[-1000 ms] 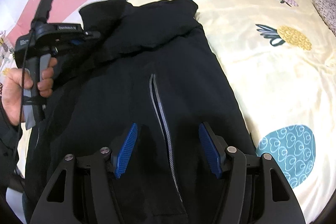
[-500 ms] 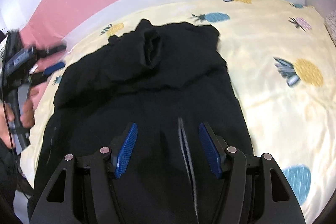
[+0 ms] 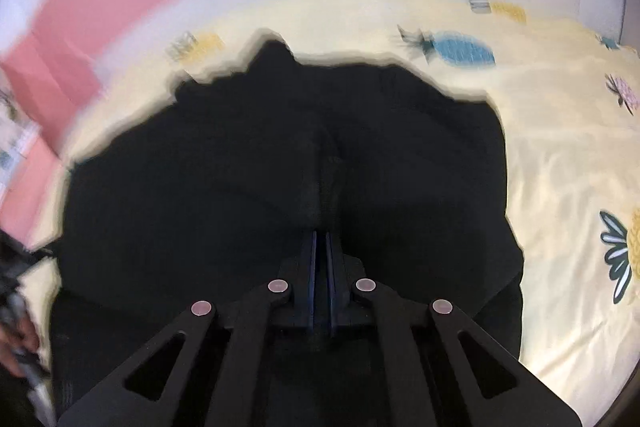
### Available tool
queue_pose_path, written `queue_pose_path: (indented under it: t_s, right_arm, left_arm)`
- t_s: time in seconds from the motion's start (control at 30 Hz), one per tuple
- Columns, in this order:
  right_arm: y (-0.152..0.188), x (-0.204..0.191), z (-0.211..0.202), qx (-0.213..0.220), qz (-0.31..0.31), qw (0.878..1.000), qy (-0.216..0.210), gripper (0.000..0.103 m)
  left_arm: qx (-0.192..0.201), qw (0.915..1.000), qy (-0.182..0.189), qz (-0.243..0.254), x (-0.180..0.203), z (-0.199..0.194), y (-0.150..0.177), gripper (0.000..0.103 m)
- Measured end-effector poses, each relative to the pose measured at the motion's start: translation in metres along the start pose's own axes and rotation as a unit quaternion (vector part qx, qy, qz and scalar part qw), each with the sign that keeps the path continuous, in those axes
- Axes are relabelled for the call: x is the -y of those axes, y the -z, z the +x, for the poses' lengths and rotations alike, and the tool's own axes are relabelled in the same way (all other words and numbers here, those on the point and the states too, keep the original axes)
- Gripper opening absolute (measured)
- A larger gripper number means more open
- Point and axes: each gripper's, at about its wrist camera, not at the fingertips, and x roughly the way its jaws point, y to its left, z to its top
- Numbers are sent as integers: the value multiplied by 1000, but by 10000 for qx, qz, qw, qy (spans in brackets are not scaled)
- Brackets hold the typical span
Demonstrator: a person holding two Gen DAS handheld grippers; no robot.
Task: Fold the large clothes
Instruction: 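Lay the held sleeve across the coat body and open the left gripper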
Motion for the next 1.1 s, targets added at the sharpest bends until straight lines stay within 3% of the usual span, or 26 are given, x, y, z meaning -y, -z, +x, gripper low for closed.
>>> queue_pose_path:
  t_s: [0.07,0.2,0.33,0.43,0.57,0.67,0.77,0.87,1.03,1.1]
  right_arm:
    - [8,12,15,-123,9,9998,-132,0]
    - [2,9,-7,74,5,10000,-49,0]
    - [-12,4,-58,1035,191,9944,138,1]
    - [-28,-6,-75,1549,247,9875,162,1]
    - [-42,-38,-33,1022,-341,9940,-167,4]
    - [-40,-35,21,348,-507,9981,54,3]
    - [-42,-21,45,323,-540,9978,204,5]
    - [-45,-10,27,278,-151,9994,157,7]
    - [-15,-7,-33,1017,-122,9941,-345,7]
    - [0,-16,-23,741,-372,9957,-424,7]
  left_arm:
    - [-31,10000,-51,69,0,8,2,36]
    - [23,9998,-10,174,3,3,-5,36]
    - [394,9990,24,216,2,-15,-24,36]
    - [520,9985,-71,169,-1,-10,-44,36]
    - [423,9989,-168,126,1,17,-62,36]
    - [266,9986,-315,320,9,44,-64,36]
    - [91,9980,-407,468,13,63,-60,36]
    - [170,9982,-381,437,18,48,-58,36]
    - [619,9955,228,678,39,0,-26,41]
    - [449,9957,233,771,45,6,-11,47]
